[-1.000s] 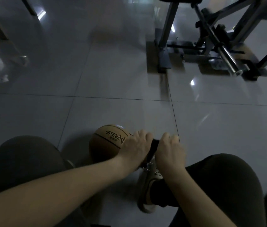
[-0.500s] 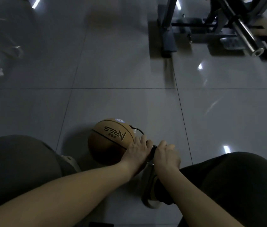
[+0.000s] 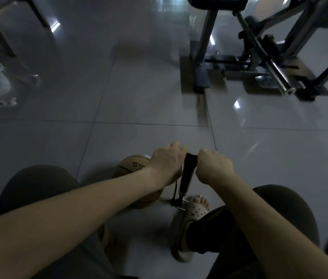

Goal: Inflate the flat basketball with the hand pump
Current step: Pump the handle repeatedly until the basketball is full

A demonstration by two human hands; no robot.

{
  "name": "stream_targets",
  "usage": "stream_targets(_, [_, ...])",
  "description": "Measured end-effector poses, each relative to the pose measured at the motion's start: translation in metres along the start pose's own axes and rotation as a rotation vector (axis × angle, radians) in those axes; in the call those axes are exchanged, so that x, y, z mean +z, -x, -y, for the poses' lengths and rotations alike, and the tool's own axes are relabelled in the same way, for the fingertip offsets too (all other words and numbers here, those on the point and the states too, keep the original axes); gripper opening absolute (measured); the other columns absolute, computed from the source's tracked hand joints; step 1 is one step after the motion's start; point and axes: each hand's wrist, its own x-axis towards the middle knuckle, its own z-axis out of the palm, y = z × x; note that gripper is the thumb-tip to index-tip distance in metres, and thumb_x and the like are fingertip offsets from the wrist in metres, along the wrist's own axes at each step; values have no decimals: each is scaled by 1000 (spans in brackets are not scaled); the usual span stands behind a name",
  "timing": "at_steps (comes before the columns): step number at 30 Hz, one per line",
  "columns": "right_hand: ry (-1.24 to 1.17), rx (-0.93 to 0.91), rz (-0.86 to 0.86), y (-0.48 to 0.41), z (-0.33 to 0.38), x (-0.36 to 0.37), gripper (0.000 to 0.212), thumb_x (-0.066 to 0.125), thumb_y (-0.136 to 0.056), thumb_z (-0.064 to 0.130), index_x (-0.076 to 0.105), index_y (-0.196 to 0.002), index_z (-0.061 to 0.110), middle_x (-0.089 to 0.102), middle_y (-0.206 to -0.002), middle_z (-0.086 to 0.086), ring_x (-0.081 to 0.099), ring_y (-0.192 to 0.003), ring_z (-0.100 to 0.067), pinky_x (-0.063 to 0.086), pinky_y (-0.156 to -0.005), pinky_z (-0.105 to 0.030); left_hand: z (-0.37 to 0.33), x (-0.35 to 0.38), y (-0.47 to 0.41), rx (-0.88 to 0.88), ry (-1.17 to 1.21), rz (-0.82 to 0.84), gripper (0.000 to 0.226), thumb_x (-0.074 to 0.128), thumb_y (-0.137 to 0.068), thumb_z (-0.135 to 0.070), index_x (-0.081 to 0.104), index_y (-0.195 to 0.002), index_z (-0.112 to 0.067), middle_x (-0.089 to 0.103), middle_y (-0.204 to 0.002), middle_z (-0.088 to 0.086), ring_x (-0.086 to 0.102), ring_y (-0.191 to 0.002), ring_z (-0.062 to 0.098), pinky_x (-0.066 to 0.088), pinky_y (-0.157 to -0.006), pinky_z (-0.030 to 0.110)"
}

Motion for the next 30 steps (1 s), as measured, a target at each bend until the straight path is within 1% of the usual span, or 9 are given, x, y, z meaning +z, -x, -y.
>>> stream_targets(3, [1, -50, -56, 10, 6, 7, 16, 52, -96, 17, 46, -110, 12, 56, -100, -8, 58, -84, -25, 49, -69, -35, 3, 2, 7, -10, 19, 10, 9, 43, -90, -16, 48, -99, -17, 51, -92, 5, 55, -77, 24, 35, -56, 31])
stream_targets(5, [-2, -50, -37, 17, 10, 32, 16, 49, -98, 17, 45, -113, 13, 56, -106, -8, 60, -90, -24, 49, -70, -32, -1, 19, 20, 14, 2, 32, 19, 32, -86, -14, 50, -94, -15, 52, -87, 8, 58, -71, 25, 32, -51, 31])
stream_targets(9, [-15, 11, 29, 13, 6, 75, 19, 51, -98, 19, 43, -115, 14, 50, -101, -5, 54, -81, -19, 43, -63, -28, -12, 59, 30, 9, -1, 95, 33, 15, -90, -20, 43, -107, -13, 47, -101, 10, 53, -86, 26, 36, -57, 33])
stream_targets(12, [-17, 57, 101, 1, 1, 96, 23, 50, -99, 22, 41, -118, 14, 51, -110, -6, 60, -91, -22, 41, -64, -30, -17, 84, 26, 6, -14, 125, 25, 24, -94, -15, 45, -107, -11, 49, -105, 15, 52, -88, 29, 46, -63, 37])
stream_targets(16, [46, 81, 200, -18, -2, 119, 31, 51, -97, 20, 37, -124, 11, 50, -116, -11, 60, -99, -27, 55, -77, -39, -20, 115, 18, 25, -53, 174, 30, 24, -89, -13, 50, -103, -8, 54, -102, 20, 56, -86, 33, 47, -59, 35])
stream_targets(19, [47, 102, 245, -27, -1, 128, 29, 48, -98, 22, 36, -123, 12, 50, -117, -14, 60, -99, -30, 56, -81, -46, -19, 132, 15, 27, -67, 198, 27, 28, -89, -9, 52, -101, -7, 53, -103, 22, 57, -89, 35, 51, -62, 38])
stream_targets(23, [18, 116, 249, -31, -3, 132, 27, 49, -98, 23, 36, -120, 13, 51, -116, -15, 60, -99, -31, 56, -80, -47, -21, 134, 15, -5, -48, 268, 21, 32, -94, -8, 50, -105, -8, 51, -109, 21, 56, -96, 35, 51, -70, 39])
stream_targets(27, [33, 58, 303, -22, -8, 112, 36, 55, -95, 21, 36, -125, 13, 52, -123, -14, 57, -109, -30, 55, -83, -43, -21, 105, 13, 40, -98, 297, 22, 35, -101, -15, 44, -120, -9, 47, -122, 18, 51, -110, 35, 45, -90, 43])
stream_targets(30, [26, -8, 254, -14, -12, 83, 35, 52, -96, 16, 38, -128, 11, 54, -126, -13, 55, -115, -30, 49, -87, -39, -13, 76, 12, 66, -82, 261, 25, 36, -98, -15, 44, -122, -12, 48, -121, 14, 54, -111, 33, 45, -85, 41])
